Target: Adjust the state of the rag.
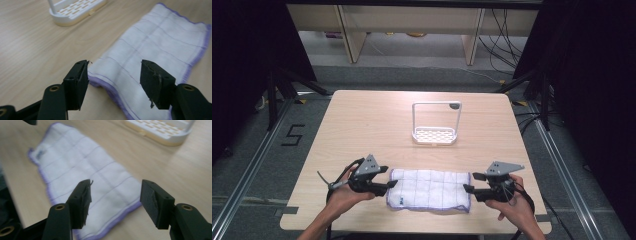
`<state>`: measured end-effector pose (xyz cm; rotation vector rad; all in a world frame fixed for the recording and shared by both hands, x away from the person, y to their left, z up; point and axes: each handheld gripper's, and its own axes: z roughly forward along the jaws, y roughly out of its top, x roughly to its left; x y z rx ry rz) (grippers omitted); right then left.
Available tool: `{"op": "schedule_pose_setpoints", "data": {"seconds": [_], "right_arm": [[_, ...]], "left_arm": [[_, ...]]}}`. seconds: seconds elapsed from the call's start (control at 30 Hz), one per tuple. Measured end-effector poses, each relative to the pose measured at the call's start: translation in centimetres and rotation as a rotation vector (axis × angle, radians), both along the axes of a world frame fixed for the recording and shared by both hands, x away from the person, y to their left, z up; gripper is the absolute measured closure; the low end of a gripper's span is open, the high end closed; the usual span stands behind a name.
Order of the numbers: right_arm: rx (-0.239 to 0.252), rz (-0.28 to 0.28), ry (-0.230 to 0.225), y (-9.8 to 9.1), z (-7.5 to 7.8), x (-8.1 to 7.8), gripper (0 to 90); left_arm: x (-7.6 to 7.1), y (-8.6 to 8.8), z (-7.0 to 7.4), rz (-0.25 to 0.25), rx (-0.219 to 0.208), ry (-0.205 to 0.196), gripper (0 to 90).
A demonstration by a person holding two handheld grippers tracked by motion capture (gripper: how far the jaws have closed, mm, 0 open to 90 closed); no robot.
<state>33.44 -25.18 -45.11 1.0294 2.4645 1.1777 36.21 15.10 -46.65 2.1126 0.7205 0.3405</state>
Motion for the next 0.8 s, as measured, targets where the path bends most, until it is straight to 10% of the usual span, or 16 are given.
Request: {"op": "schedule_pose_setpoints", "data": {"seconds": [0.33, 0.8], "right_arm": [[-0.109, -0.091, 0.112, 1.0, -3.0, 5.4, 42.6], [-0.199, -0.063, 0.124, 1.6, -4.4, 6.0, 49.5]], "left_arm": [[4.8, -1.0, -2.0, 0.028, 0.032, 0.160, 37.6], [5.3, -1.9, -3.7, -0.070, 0.154, 0.170, 56.7]]}}
